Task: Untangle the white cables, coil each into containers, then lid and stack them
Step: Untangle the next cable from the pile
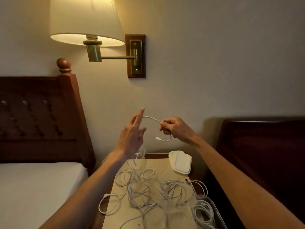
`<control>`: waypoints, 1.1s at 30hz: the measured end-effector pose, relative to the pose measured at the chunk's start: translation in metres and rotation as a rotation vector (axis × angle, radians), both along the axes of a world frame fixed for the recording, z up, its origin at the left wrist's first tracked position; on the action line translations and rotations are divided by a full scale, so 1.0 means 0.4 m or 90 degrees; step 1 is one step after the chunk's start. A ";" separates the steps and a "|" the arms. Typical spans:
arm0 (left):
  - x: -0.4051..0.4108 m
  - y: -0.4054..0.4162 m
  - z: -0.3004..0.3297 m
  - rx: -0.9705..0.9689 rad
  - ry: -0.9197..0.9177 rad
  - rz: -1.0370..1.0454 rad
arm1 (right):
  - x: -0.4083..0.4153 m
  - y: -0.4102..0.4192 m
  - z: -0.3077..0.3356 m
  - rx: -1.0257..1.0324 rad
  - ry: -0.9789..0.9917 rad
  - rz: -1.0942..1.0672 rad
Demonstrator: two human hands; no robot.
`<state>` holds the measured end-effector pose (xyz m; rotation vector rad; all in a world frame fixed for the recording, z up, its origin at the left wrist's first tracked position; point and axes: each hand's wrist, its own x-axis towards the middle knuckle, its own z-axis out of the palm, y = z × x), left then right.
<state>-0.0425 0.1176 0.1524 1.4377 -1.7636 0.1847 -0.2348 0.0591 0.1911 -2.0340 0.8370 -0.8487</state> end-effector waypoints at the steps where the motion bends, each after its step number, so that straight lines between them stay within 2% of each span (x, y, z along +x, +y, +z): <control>1: -0.009 -0.010 0.000 -0.021 -0.017 -0.044 | 0.002 0.010 0.011 -0.002 -0.003 0.012; 7: -0.002 -0.054 0.041 -0.104 -0.101 -0.053 | -0.020 0.024 0.026 0.010 0.013 0.028; 10: 0.016 -0.062 0.100 -0.135 -0.172 -0.032 | -0.023 0.038 -0.001 0.048 -0.043 0.049; 14: 0.052 -0.049 0.159 -0.144 -0.167 0.059 | -0.037 0.048 -0.031 0.102 -0.106 0.092; 16: 0.064 -0.043 0.169 -0.092 -0.149 0.093 | -0.035 0.036 -0.034 0.063 -0.084 0.039; 17: 0.064 -0.043 0.175 -0.047 -0.095 0.093 | -0.029 0.028 -0.037 -0.011 -0.060 -0.049; 19: 0.055 -0.046 0.199 0.062 0.121 0.054 | 0.001 0.029 -0.051 -0.225 -0.046 -0.316; 20: 0.050 -0.046 0.213 0.105 0.221 0.038 | 0.023 0.048 -0.053 -0.312 -0.092 -0.410; 21: 0.043 -0.043 0.226 0.138 0.294 0.036 | 0.048 0.073 -0.053 -0.348 -0.153 -0.435; 22: 0.035 -0.039 0.240 0.172 0.357 0.033 | 0.074 0.101 -0.056 -0.315 -0.207 -0.378; 23: 0.027 -0.034 0.253 0.201 0.414 0.027 | 0.102 0.130 -0.057 -0.215 -0.227 -0.260; 25: 0.024 -0.029 0.267 0.217 0.481 0.037 | 0.155 0.188 -0.062 0.036 -0.135 0.012; 26: 0.037 -0.029 0.265 0.207 0.480 0.069 | 0.171 0.203 -0.077 0.107 -0.088 0.110; 27: 0.062 -0.026 0.260 0.187 0.465 0.120 | 0.172 0.206 -0.087 0.123 -0.059 0.159; 29: 0.142 -0.011 0.239 0.156 0.402 0.249 | 0.141 0.181 -0.094 0.075 -0.035 0.137; 31: 0.210 0.026 0.211 0.223 0.270 0.341 | 0.100 0.143 -0.084 0.042 -0.029 0.063; 33: 0.219 0.059 0.188 0.337 0.066 0.385 | 0.087 0.119 -0.057 0.038 -0.042 0.022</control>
